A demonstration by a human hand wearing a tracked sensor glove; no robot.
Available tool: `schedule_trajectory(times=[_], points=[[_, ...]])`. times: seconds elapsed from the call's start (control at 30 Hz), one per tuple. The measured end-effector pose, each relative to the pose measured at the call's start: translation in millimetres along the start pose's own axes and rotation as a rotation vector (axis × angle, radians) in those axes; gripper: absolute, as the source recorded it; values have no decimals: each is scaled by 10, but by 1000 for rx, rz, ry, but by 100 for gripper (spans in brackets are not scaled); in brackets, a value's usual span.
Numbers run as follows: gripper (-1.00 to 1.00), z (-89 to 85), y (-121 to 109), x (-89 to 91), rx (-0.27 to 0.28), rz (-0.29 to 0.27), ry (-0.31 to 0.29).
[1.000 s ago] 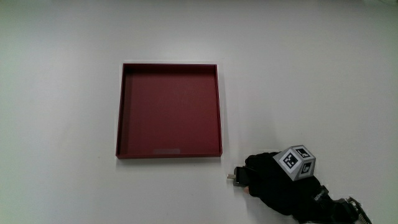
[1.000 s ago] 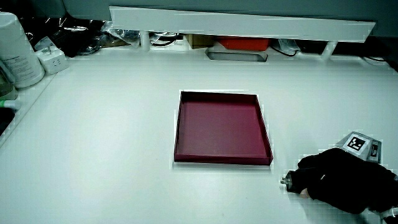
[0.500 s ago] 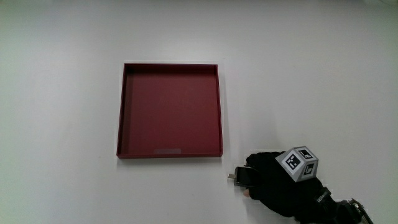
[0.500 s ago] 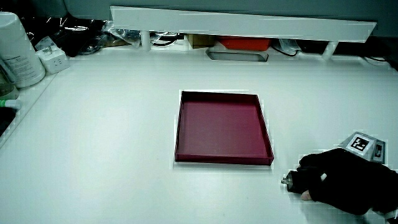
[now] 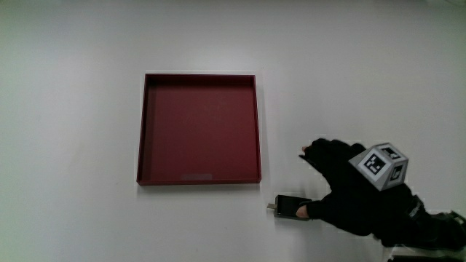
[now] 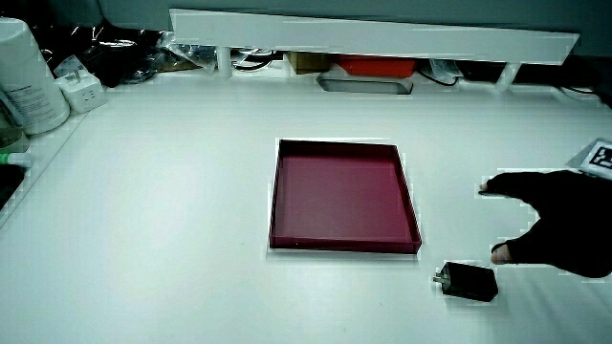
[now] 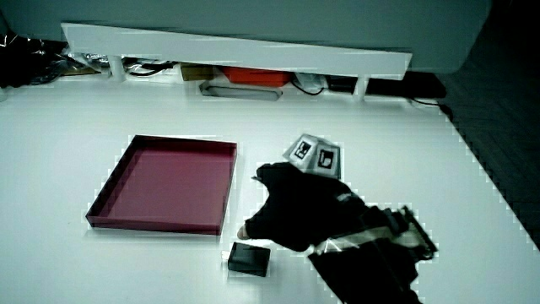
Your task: Place charger on desk
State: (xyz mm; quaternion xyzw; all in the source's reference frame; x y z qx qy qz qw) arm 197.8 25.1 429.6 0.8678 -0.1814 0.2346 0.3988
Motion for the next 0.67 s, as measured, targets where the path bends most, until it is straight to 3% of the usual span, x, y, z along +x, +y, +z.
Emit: schedule_trajectory(times=[0.03, 0.07, 0.13, 0.17, 0.2, 0.23, 0.37, 0.67], points=[[-100, 72, 10, -21, 23, 143, -13], [-100, 127, -15, -29, 20, 130, 16], [-100, 272, -53, -67, 49, 187, -57], [-100, 352, -83, -97, 45, 147, -76], [-100, 439, -144, -162, 39, 32, 2], [-100, 452, -129, -92, 25, 25, -15], [-100, 664, -199, -254, 39, 8, -27], [-100, 758, -189, -354, 9, -16, -53]])
